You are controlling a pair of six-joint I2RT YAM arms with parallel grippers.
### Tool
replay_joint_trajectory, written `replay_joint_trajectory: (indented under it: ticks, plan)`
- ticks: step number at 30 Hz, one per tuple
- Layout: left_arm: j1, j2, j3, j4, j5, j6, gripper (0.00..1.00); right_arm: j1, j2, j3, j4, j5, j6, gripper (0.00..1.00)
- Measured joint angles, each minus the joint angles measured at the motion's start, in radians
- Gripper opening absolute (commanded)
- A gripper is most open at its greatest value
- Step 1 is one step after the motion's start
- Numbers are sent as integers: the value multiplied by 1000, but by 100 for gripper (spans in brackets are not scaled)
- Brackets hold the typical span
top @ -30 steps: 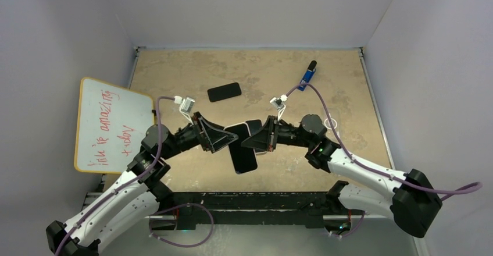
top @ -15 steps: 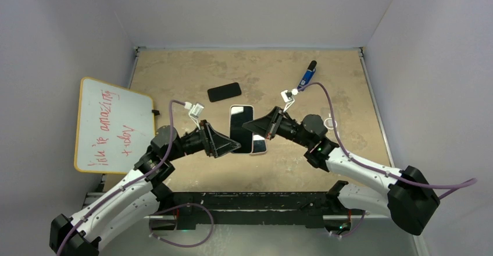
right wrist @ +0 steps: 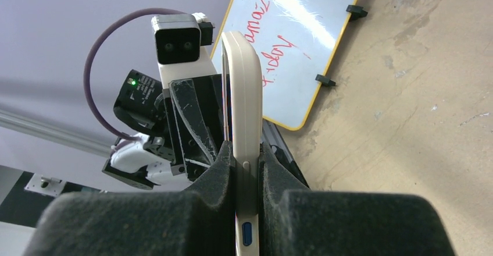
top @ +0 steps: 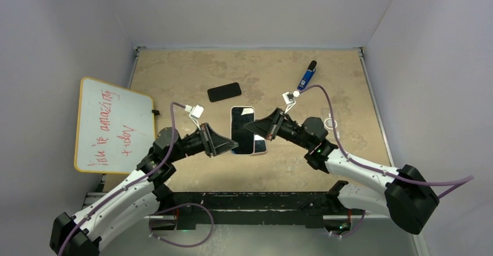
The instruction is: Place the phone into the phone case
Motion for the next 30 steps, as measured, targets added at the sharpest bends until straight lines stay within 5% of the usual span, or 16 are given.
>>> replay_joint_trajectory:
  ticks: [6,16,30]
  plan:
    - [-3,0,21,-85,-26,30,6,0,11,0,-26,3,-14,0]
    - [-8,17,98,-309,-120,170,84,-17,79,8,-92,4,-45,0]
    - [-8,109,319,-577,-229,452,92,-272,264,274,-410,-88,-276,0]
